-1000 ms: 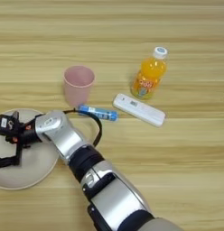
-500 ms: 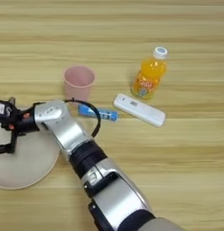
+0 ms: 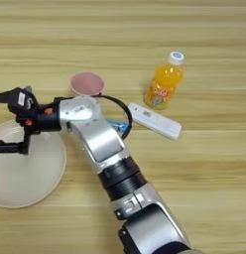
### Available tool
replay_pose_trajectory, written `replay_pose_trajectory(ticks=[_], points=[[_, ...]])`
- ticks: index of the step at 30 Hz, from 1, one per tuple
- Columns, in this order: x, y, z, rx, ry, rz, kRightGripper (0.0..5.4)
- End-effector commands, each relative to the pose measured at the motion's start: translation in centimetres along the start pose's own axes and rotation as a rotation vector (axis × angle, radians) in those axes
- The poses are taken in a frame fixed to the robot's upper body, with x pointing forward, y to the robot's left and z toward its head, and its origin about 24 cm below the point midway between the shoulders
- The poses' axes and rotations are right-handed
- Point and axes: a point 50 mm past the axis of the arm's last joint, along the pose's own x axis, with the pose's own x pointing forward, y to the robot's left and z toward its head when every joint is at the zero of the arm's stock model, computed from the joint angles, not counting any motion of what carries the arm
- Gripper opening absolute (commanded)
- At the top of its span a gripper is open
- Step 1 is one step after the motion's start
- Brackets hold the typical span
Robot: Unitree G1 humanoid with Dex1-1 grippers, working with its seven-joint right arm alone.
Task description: Move the objects on the table
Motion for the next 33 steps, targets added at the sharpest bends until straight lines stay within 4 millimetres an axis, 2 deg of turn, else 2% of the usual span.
replay_pose_trajectory(ticks=[1,8,15,27,33], points=[[-2.1,-2.4,3.7,-0.120,-0.094,-0.146,5.39],[-5.5,-4.1,4.9,-0.134,-0.134,-0.314,5.39],[-8.7,-5.2,5.1,-0.141,-0.122,-0.442,5.39],[-13.1,-6.4,3.7,-0.131,-0.042,-0.625,5.39],[-14.0,-7.1,2.5,-0.093,-0.010,-0.688,5.39]])
